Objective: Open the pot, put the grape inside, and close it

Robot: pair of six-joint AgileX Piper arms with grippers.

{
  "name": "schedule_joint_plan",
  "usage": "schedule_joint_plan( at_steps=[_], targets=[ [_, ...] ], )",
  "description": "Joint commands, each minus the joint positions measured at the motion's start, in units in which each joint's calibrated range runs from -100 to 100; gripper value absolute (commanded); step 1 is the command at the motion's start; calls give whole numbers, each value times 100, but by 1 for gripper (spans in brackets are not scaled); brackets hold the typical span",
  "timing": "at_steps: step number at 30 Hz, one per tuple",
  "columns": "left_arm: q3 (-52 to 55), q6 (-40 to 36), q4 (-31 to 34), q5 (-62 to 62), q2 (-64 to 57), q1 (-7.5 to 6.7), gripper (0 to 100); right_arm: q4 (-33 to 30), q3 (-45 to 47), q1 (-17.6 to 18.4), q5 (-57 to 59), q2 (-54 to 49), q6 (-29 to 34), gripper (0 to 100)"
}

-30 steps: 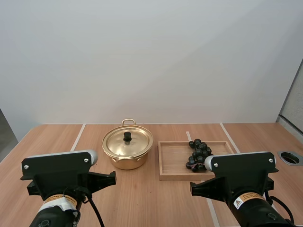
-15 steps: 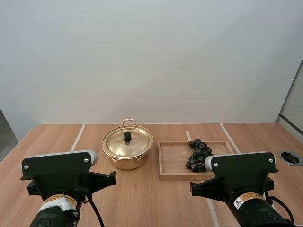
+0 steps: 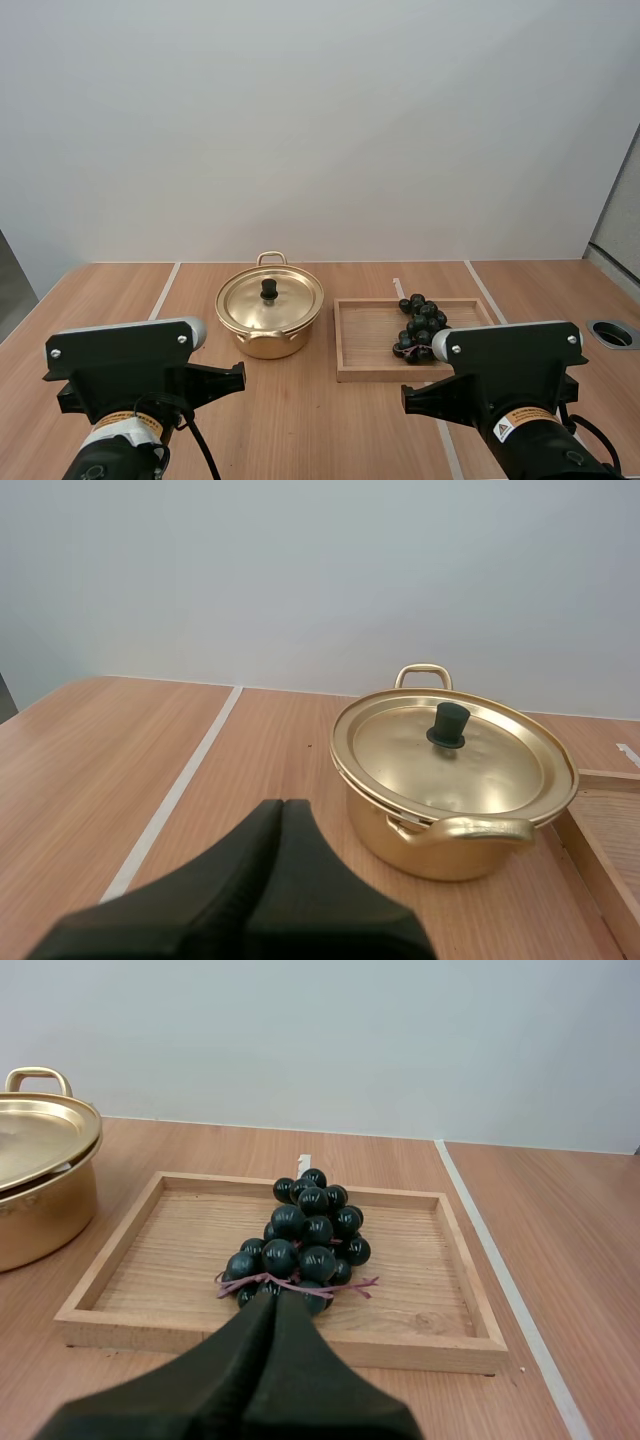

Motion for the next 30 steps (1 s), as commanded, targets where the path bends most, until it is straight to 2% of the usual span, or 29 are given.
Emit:
schedule_joint_plan(
  at_steps=[1,27,30],
  targets=[
    [0,-33,-103,-46,-33,3,0,-17,0,7,-132,-41,16,0],
    [0,-33,-103,-46,-33,3,0,13,0,7,-149,-41,16,0],
    [0,44,-103,-308,-33,3,0,-120,0,7,-465,-41,16,0]
  ],
)
